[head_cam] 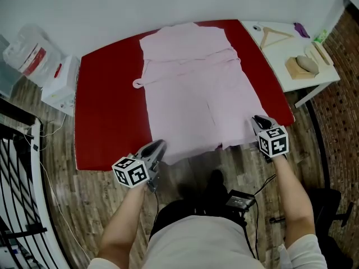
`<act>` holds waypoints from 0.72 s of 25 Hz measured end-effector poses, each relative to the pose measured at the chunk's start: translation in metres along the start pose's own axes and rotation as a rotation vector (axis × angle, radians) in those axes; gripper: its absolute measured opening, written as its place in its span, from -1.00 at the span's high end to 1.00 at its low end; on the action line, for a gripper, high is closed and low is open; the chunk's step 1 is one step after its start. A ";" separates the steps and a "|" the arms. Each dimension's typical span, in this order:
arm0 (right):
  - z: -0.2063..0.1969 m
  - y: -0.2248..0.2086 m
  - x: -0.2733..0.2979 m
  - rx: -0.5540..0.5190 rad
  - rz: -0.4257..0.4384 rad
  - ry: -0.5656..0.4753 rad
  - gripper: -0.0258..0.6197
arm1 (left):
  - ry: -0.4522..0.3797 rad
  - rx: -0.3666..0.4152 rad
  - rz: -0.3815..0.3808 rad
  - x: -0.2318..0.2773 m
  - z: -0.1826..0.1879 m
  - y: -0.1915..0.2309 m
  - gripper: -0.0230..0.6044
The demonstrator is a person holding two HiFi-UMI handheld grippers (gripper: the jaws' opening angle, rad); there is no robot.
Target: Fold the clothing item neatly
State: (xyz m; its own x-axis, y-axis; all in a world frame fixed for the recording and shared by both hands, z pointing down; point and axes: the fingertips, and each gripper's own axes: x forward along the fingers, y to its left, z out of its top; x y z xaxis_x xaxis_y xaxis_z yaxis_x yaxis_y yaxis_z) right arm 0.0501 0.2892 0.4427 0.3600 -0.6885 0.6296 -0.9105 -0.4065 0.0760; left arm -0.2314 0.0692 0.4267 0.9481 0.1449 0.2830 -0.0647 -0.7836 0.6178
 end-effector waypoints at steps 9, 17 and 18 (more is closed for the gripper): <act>-0.022 -0.005 0.005 -0.002 0.081 0.058 0.84 | -0.020 -0.060 0.104 -0.006 -0.017 -0.005 0.85; -0.051 -0.015 0.010 -0.019 0.135 0.096 0.84 | -0.020 -0.121 0.201 -0.011 -0.062 -0.001 0.81; -0.053 -0.017 0.010 -0.021 0.139 0.098 0.84 | -0.019 -0.127 0.210 -0.012 -0.066 0.001 0.78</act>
State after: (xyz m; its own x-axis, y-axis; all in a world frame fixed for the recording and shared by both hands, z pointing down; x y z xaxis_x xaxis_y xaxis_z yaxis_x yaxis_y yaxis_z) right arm 0.0582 0.3208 0.4889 0.2092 -0.6751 0.7075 -0.9547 -0.2977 -0.0017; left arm -0.2637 0.1068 0.4723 0.9152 -0.0258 0.4022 -0.2989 -0.7128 0.6345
